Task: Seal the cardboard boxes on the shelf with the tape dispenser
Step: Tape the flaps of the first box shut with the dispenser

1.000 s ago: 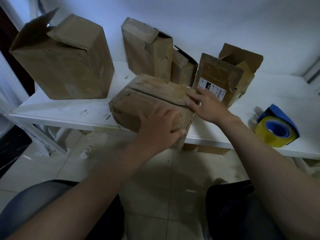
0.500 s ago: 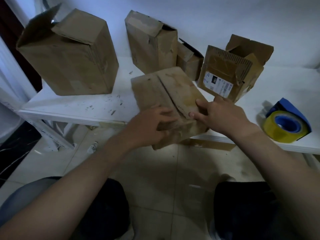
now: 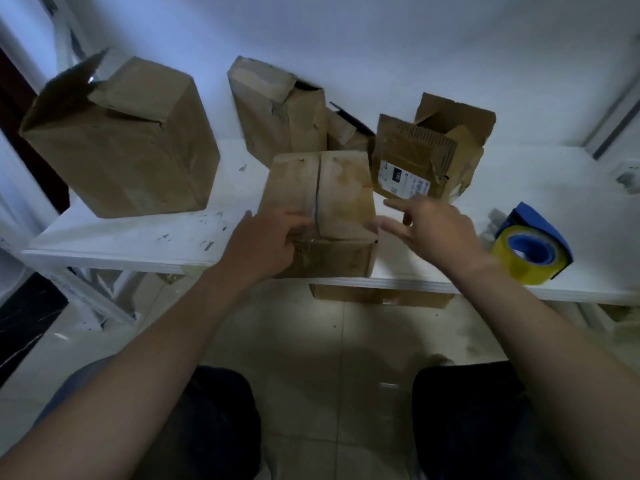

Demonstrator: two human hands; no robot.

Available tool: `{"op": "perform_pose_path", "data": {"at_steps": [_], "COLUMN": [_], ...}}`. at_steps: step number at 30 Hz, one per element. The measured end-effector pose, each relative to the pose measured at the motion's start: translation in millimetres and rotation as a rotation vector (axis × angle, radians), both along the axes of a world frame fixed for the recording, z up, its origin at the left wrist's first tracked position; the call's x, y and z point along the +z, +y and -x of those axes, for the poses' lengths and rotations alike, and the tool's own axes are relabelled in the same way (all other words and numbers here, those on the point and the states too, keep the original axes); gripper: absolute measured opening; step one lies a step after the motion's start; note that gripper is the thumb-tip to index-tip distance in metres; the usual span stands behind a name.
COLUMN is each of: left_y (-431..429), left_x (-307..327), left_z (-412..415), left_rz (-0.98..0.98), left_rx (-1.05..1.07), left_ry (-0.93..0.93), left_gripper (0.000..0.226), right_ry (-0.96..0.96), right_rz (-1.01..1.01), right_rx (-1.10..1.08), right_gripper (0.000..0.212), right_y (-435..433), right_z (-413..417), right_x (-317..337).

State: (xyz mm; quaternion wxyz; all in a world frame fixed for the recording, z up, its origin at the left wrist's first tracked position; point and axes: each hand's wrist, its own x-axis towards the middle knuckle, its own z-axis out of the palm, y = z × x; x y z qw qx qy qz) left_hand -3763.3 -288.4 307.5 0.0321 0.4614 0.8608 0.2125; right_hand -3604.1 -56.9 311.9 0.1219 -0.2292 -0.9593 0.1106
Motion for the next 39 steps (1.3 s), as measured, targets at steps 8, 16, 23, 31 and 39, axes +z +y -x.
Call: {"op": "perform_pose_path", "data": {"at_steps": [8,16,23,31,39], "left_y": [94,149,155,165,131], "left_x": [1,-11,-4,20,33], "left_z": [-63,-103,-103,-115,-110], "left_rz": [0.052,0.325,0.217,-0.138,-0.43], "left_rx": [-0.191,-0.084,-0.052,0.138,0.287], "left_ry": [0.02,0.065,0.073,-0.617,-1.495], "left_gripper": [0.052,0.052,0.045,0.03,0.04], "right_ry": [-0.141,0.065,0.252,0.456,0.608], "right_rz": [-0.024,0.438,0.508,0.338,0.365], "right_rx": [-0.554,-0.772,-0.661,-0.423,-0.237], "right_gripper": [0.074,0.05,0.042,0.037,0.033], "right_y": [112,153,141,98,50], "right_z": [-97,-135,-147,-136,-101], "right_x": [-39,-81,-56,-6,30]}}
